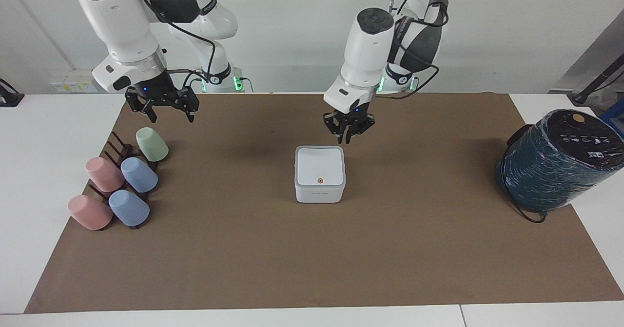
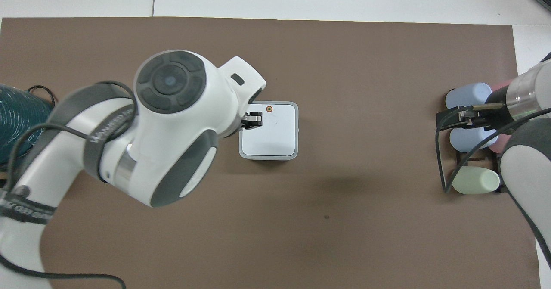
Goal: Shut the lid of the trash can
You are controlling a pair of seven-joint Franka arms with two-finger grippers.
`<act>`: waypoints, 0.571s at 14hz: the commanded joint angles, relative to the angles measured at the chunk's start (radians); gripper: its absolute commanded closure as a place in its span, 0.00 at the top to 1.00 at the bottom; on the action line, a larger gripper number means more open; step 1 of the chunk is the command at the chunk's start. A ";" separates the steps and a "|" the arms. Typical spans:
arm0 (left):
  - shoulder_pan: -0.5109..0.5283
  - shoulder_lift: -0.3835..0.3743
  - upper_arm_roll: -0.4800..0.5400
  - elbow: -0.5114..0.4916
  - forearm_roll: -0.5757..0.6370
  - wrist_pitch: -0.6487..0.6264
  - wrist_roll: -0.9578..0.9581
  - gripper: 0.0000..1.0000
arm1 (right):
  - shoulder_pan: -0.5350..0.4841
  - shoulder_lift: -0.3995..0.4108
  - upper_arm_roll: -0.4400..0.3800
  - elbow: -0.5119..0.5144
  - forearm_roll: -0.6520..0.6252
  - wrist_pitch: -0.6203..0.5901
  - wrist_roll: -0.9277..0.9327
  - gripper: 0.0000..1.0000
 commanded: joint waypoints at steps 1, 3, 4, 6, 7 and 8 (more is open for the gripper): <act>0.118 -0.085 0.005 0.019 -0.010 -0.116 0.132 0.39 | -0.015 -0.014 0.008 -0.013 0.002 -0.002 -0.026 1.00; 0.216 -0.114 0.005 0.024 -0.001 -0.186 0.237 0.68 | -0.013 -0.014 0.008 -0.013 0.002 -0.002 -0.026 1.00; 0.262 -0.123 0.010 0.018 0.002 -0.203 0.275 0.85 | -0.015 -0.012 0.008 -0.013 0.002 -0.002 -0.025 1.00; 0.351 -0.126 0.011 0.016 0.003 -0.225 0.368 1.00 | -0.013 -0.012 0.008 -0.013 0.002 -0.002 -0.026 1.00; 0.385 -0.128 0.013 0.016 0.003 -0.226 0.411 1.00 | -0.015 -0.012 0.008 -0.013 0.002 -0.002 -0.026 1.00; 0.408 -0.126 0.013 0.016 0.003 -0.226 0.423 1.00 | -0.013 -0.012 0.008 -0.013 0.002 -0.002 -0.026 1.00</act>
